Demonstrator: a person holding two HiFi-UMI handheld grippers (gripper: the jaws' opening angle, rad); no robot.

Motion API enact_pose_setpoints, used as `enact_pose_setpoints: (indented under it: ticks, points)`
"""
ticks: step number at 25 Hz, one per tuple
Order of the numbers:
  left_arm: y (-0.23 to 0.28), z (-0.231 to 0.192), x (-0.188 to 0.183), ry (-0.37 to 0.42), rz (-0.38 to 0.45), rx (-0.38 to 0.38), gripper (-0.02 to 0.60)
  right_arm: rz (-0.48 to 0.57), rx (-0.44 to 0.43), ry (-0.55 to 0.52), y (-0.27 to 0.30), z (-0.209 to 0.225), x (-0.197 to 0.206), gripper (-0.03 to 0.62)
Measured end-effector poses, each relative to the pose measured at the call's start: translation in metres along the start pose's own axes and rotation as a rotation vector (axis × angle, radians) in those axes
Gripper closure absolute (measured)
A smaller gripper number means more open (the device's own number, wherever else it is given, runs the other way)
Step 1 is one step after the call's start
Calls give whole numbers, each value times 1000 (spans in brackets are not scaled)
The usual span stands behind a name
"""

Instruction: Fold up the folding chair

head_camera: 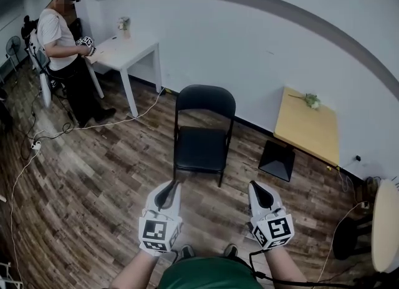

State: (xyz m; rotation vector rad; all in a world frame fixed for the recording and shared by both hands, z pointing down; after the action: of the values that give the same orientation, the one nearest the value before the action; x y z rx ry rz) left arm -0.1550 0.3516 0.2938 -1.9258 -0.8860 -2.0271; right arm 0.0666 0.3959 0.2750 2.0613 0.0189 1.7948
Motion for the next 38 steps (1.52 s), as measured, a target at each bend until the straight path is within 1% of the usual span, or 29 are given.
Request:
enact_pose_setpoints:
  ticks: [4, 8, 12, 17, 20, 22, 23, 24, 27, 29, 33, 38]
  points:
    - [4, -15, 4, 2, -11, 16, 536, -12, 10, 10, 13, -8, -2, 591]
    - [15, -18, 19, -15, -55, 35, 536, -49, 6, 25, 24, -8, 6, 591]
    - [38, -16, 29, -32, -88, 35, 536, -85, -10, 32, 41, 6, 19, 591]
    - [66, -16, 30, -27, -118, 3, 535, -100, -40, 58, 71, 32, 29, 591]
    - [86, -18, 23, -11, -131, -24, 535, -94, -67, 63, 93, 48, 28, 591]
    - [104, -15, 15, -2, -136, -27, 538, -92, -87, 57, 108, 62, 28, 591]
    - [113, -11, 10, 5, -135, -23, 553, -93, -96, 54, 115, 69, 29, 591]
    - [121, -6, 5, 19, -129, -21, 569, -95, -105, 53, 121, 77, 31, 591]
    - [143, 9, -12, 91, -101, -43, 571, -103, -129, 66, 138, 101, 35, 591]
    - [156, 17, -20, 117, -101, -61, 571, -102, -147, 73, 148, 115, 36, 591]
    - [170, 24, -30, 129, -108, -100, 569, -81, -176, 64, 157, 137, 32, 591]
    - [183, 23, -34, 118, -121, -142, 569, -69, -193, 61, 168, 159, 30, 591]
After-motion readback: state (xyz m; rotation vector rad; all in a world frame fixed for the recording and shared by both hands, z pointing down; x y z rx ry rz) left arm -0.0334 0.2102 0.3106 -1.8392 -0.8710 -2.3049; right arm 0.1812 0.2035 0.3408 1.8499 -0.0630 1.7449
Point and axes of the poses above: the fingertips, and each gripper's own axes: y forward along the fingers, z to its right, x out of its underside, the point moved 1 cm from there along -y, backward along the fingers, and after that the axes turned 12 degrees about -z, right-handed, at the moved point
